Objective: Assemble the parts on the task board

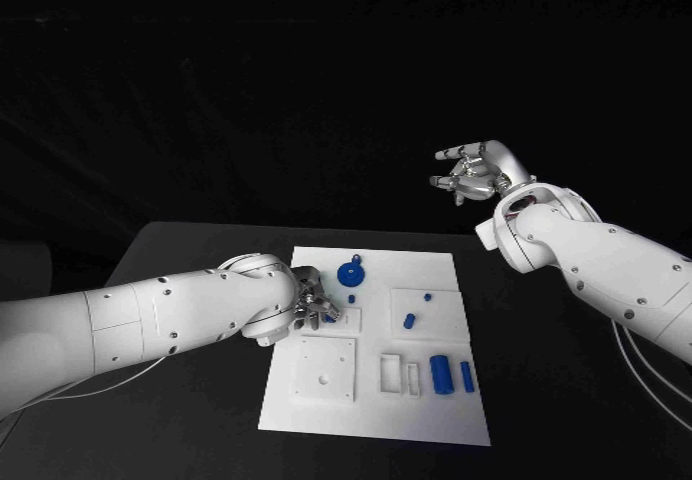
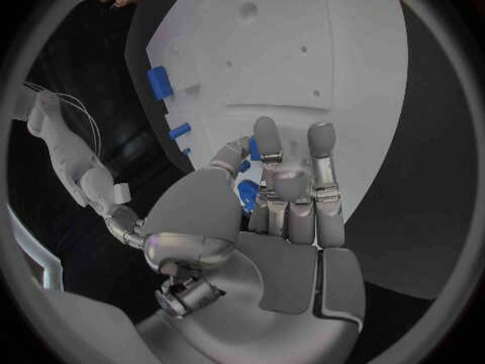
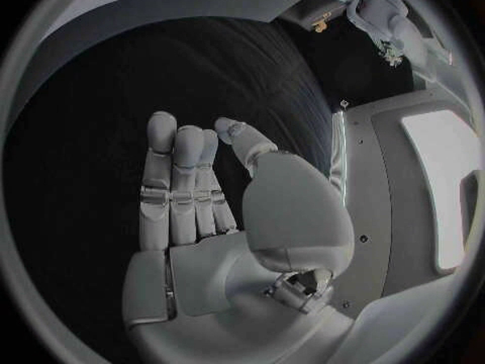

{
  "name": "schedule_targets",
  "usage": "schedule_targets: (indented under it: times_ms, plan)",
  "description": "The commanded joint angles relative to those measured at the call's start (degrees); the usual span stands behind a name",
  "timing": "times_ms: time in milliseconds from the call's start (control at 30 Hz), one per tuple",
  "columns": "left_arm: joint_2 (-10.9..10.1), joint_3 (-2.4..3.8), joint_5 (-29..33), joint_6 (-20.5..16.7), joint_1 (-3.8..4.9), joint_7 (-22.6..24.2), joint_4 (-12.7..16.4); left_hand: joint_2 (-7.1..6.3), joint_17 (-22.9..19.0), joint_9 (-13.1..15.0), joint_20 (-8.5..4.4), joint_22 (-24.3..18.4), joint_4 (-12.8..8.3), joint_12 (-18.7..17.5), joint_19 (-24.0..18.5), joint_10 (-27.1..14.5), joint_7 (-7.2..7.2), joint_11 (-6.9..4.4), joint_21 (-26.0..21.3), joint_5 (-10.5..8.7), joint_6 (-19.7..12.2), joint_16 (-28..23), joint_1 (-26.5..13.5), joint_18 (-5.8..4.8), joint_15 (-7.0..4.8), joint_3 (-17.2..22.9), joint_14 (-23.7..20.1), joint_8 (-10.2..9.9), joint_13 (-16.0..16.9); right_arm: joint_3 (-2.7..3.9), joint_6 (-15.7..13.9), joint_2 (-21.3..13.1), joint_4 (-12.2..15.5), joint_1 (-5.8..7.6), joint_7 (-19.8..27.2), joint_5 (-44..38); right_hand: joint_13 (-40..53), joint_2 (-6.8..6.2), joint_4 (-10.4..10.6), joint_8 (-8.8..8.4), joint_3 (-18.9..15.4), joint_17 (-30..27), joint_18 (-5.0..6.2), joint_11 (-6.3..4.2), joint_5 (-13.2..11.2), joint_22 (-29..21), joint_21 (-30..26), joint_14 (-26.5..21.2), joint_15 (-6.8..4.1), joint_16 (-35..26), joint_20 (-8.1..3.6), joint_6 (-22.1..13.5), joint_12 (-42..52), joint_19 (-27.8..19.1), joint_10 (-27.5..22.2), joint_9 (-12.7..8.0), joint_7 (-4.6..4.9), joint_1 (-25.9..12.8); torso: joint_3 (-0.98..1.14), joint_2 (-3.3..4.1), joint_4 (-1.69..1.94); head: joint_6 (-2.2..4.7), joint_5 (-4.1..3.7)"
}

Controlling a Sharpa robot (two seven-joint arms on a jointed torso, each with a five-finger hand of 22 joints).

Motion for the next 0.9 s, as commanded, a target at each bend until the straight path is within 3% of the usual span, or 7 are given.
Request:
schedule_targets:
  times_ms: [33,567,900]
  plan:
    - [0.4,-0.14,0.3,1.7,-0.15,-0.9,-0.4,0.65,0.1,0.0,0.18,1.0,-5.5,0.1,0.2,2.7,-5.08,-0.27,0.3,0.24,5.3,0.3,-0.1,-0.77,-0.37,5.3,-0.1,0.4,0.0,0.03,0.8,0.0,0.0,-0.02,0.1,-0.6,-0.1,0.04,-0.3,0.00,-0.1,0.0,0.61,-0.23,0.3,0.1,-0.2,-0.3,0.03,0.3,0.08,1.6,0.2,1.3,-0.5,0.0,1.11,-0.4,0.00,0.01,0.00,-0.05,0.05]
    - [1.9,-0.15,-0.3,4.4,-0.13,-1.3,-1.9,0.51,0.5,0.0,0.14,1.0,-5.9,0.3,0.2,2.7,-5.12,-0.30,0.5,0.68,5.5,0.6,0.0,-0.78,-0.39,5.4,0.0,0.4,0.0,0.03,1.0,0.2,-0.1,-0.03,0.1,-0.7,-0.1,0.09,-0.3,0.00,-0.2,-0.1,0.60,-0.23,0.6,0.3,-0.5,-0.3,0.03,0.3,0.08,1.6,0.2,1.5,-0.5,0.1,1.10,-0.7,0.02,-0.02,-0.04,0.06,0.01]
    - [2.3,-0.15,-0.9,5.4,-0.06,-1.5,-2.3,0.50,0.5,0.1,0.14,1.0,-6.0,0.4,0.1,2.7,-5.11,-0.30,0.6,0.84,5.5,0.6,-0.1,-0.78,-0.39,5.5,0.0,0.4,0.0,0.03,1.1,0.3,-0.2,-0.04,0.0,-0.7,-0.1,0.07,-0.3,-0.01,-0.2,-0.1,0.60,-0.23,0.7,0.3,-0.6,-0.3,0.02,0.3,0.08,1.5,0.2,1.5,-0.5,0.0,1.11,-0.7,-0.11,-0.02,0.01,-0.01,-0.13]
